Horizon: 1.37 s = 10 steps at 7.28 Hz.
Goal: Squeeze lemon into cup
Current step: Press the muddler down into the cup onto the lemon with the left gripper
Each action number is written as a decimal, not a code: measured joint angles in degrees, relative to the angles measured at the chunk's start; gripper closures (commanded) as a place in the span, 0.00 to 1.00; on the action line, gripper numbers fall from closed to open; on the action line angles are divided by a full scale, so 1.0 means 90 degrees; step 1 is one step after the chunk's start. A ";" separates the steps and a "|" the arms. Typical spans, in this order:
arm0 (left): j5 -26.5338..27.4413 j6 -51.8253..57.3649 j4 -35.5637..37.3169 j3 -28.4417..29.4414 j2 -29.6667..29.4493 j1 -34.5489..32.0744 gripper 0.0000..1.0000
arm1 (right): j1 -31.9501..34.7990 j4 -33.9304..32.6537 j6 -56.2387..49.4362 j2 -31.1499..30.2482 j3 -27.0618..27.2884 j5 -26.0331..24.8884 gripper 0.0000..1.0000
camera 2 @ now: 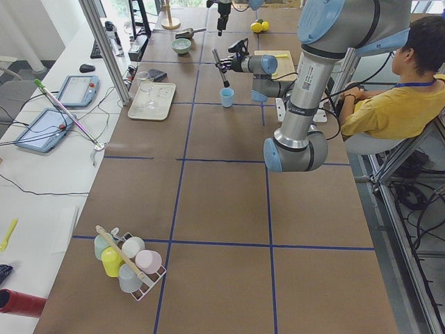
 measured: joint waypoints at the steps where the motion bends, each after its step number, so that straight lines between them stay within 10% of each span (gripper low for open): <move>1: 0.0116 0.0018 -0.0041 0.0119 -0.0016 0.0049 1.00 | 0.0003 -0.0002 -0.0003 -0.0017 0.0022 0.0004 0.00; 10: 0.0259 0.0076 -0.0209 0.0939 -0.0143 0.0313 1.00 | -0.0005 -0.0004 -0.0005 -0.0027 0.0051 0.0007 0.00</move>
